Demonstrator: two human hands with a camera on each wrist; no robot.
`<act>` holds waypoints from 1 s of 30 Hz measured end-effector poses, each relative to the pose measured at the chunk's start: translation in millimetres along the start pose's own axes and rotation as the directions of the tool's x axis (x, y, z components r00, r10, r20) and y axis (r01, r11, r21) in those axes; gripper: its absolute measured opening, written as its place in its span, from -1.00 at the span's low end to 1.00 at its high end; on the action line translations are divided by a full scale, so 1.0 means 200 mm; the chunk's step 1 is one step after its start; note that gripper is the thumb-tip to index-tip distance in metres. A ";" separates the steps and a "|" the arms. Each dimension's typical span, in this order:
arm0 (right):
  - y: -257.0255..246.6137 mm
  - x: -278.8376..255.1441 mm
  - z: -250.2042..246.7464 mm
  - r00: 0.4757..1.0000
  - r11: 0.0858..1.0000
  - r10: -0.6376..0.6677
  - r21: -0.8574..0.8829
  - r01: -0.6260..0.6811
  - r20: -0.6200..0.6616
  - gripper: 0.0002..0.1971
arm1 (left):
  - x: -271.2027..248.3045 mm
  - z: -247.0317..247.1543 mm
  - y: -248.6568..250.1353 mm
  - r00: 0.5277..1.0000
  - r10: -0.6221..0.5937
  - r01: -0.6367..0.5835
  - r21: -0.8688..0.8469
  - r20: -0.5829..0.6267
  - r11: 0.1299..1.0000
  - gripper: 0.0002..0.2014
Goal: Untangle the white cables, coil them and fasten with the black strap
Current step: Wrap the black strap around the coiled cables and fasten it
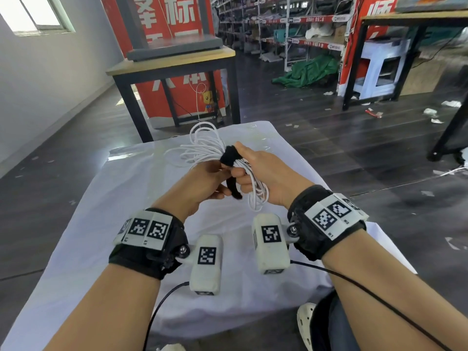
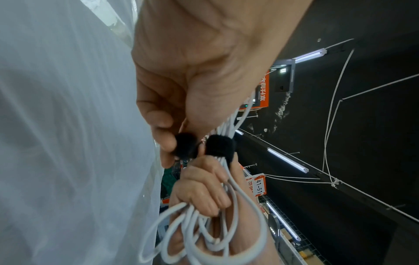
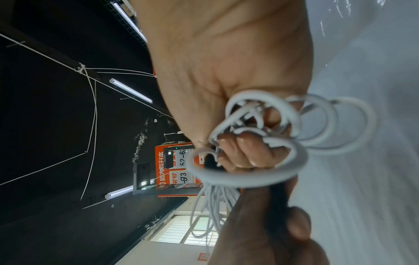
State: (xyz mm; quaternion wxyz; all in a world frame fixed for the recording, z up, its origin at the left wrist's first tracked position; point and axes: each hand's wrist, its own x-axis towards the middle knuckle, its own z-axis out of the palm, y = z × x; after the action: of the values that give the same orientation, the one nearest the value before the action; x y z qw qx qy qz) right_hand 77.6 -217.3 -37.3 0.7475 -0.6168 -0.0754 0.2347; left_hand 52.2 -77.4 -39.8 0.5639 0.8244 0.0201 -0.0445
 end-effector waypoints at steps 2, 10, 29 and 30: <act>0.00 0.00 -0.01 0.998 0.999 -0.026 -0.041 0.024 -0.062 -0.57 | 0.00 -0.02 0.00 0.999 0.023 -0.026 0.116 0.029 0.993 -0.84; -0.02 -0.03 -0.03 0.982 0.986 -0.113 -0.141 0.091 -0.154 -0.83 | -0.04 -0.11 0.05 0.993 -0.052 0.030 0.200 0.108 0.979 -0.85; 0.05 -0.02 0.08 0.965 0.705 -0.223 -0.661 0.256 0.135 -0.73 | -0.09 -0.17 0.16 0.989 -0.034 0.014 -0.137 -0.145 0.991 -0.72; 0.05 -0.02 0.08 0.962 0.684 -0.241 -0.681 0.263 0.130 -0.75 | -0.09 -0.16 0.15 0.987 -0.043 0.020 -0.148 -0.154 0.989 -0.72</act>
State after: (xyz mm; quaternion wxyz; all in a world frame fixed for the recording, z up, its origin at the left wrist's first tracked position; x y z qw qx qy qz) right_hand 64.4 -203.6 -41.5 0.4868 -0.8309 -0.2527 0.0936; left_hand 39.4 -58.3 1.2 0.6187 0.7814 0.0806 0.0130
